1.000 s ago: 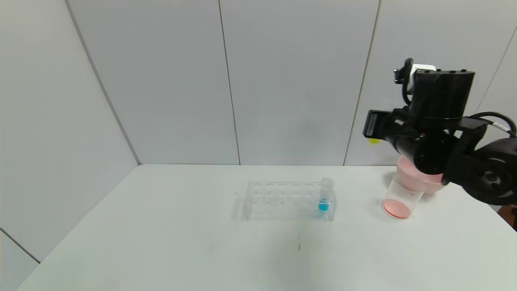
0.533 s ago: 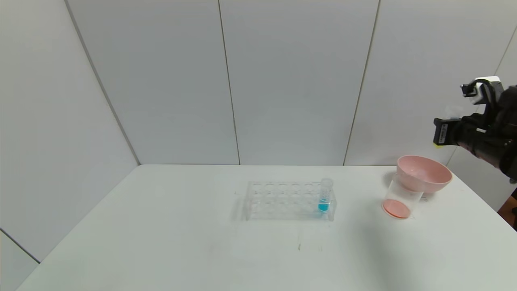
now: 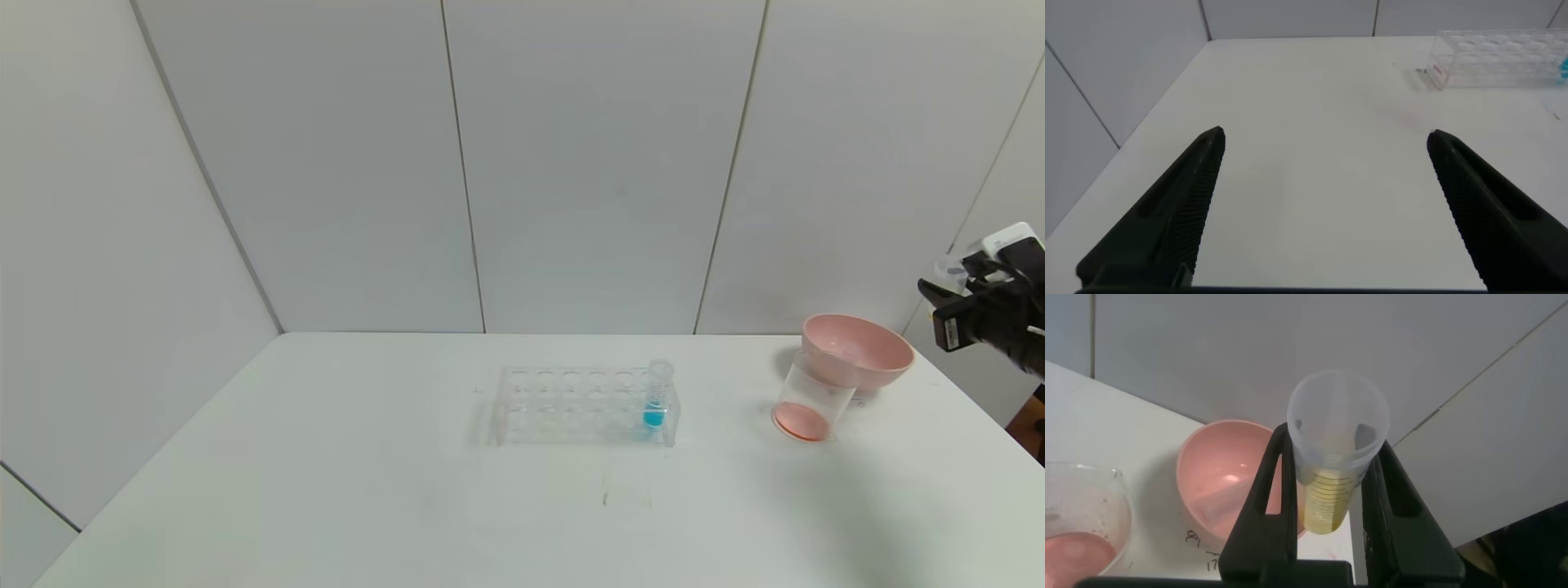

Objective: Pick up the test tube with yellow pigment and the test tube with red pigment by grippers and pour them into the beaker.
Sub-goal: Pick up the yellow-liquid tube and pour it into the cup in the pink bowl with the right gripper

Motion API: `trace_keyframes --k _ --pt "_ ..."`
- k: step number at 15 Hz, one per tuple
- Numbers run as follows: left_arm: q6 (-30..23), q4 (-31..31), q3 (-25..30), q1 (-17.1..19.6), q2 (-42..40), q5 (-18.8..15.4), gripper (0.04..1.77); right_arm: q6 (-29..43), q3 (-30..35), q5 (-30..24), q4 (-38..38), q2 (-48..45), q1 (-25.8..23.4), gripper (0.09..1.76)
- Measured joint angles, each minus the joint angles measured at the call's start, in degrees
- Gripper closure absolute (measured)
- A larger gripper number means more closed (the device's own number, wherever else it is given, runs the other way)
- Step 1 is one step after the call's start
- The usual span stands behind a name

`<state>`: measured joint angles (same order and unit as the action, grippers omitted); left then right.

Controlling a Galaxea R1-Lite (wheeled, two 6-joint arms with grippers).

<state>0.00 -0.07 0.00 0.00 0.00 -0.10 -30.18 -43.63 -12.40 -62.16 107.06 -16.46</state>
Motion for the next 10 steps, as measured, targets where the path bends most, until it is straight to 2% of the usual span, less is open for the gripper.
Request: trace_keyframes --k 6,10 --pt "0.0 0.0 0.0 0.0 0.0 0.0 0.05 -5.4 2.8 -1.7 -1.5 1.3 1.4 1.34" --pt "0.0 0.0 0.0 0.0 0.0 0.0 0.05 -12.5 2.9 -3.9 -1.5 2.3 1.4 1.34"
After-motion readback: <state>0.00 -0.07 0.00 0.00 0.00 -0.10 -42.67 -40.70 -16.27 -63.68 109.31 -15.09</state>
